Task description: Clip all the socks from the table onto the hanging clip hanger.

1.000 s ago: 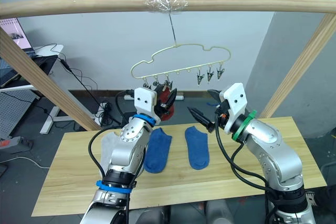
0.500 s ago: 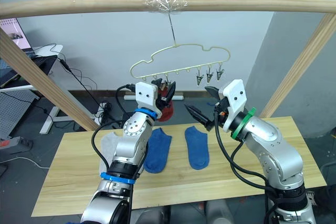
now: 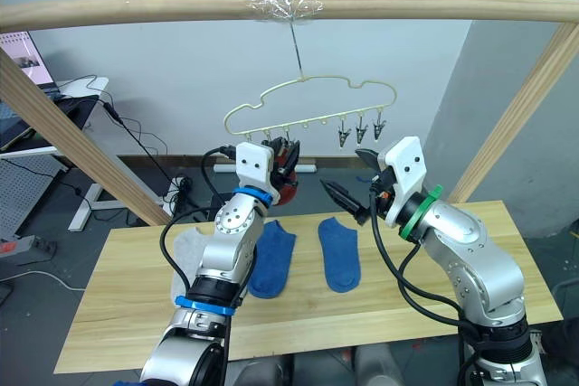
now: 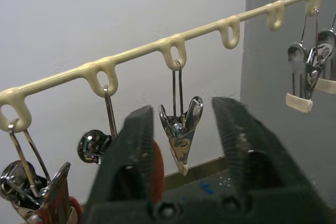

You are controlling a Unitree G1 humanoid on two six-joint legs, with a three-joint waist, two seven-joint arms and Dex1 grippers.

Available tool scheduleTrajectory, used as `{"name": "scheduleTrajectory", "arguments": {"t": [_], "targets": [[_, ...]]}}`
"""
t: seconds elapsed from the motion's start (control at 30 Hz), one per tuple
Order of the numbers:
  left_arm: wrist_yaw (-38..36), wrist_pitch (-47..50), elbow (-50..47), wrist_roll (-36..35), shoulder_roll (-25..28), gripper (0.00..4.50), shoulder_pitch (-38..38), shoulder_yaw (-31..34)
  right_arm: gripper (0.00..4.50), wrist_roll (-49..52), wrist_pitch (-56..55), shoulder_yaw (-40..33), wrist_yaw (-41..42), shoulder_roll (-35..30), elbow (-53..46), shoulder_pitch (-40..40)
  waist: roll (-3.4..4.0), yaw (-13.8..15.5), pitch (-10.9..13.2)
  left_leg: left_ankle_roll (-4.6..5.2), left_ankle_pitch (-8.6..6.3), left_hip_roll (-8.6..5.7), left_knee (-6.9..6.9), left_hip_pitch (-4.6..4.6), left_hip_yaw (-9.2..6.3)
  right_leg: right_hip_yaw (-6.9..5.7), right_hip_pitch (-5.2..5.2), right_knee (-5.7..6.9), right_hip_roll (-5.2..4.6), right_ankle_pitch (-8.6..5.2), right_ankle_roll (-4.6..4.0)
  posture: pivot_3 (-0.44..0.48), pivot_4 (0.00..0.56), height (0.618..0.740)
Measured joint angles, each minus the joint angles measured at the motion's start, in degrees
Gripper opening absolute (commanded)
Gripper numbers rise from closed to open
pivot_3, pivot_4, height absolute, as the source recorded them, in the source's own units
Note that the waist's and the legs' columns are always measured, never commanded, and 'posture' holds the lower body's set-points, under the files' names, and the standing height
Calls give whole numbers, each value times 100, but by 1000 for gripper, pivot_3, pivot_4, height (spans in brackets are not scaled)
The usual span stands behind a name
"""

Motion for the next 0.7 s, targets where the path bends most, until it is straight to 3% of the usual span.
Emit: {"name": "scheduleTrajectory", "arguments": {"t": [0.17, 0.53, 0.7], "targets": [[-17, 98, 24, -111, -92, 11, -81, 94, 4500, 76, 28, -1, -20, 0, 0, 0, 0, -1, 0, 0, 0, 0, 0, 0, 0, 0, 0, 0, 0, 0, 0, -199, 166, 740], [-94, 275, 33, -122, -2, 5, -164, 149, 4500, -271, 72, 260, -150, -258, 46, 23, 0, -5, 0, 0, 0, -1, 0, 1, 0, -1, 0, 0, 0, -1, 1, -190, 166, 740], [-392, 690, -199, -216, 227, 5, -149, 152, 4500, -1134, -37, 896, -392, -210, 1178, 190, 0, -25, 0, 1, 1, 2, 0, 8, 4, 0, 1, 5, 0, -1, 1, -185, 169, 740]]}}
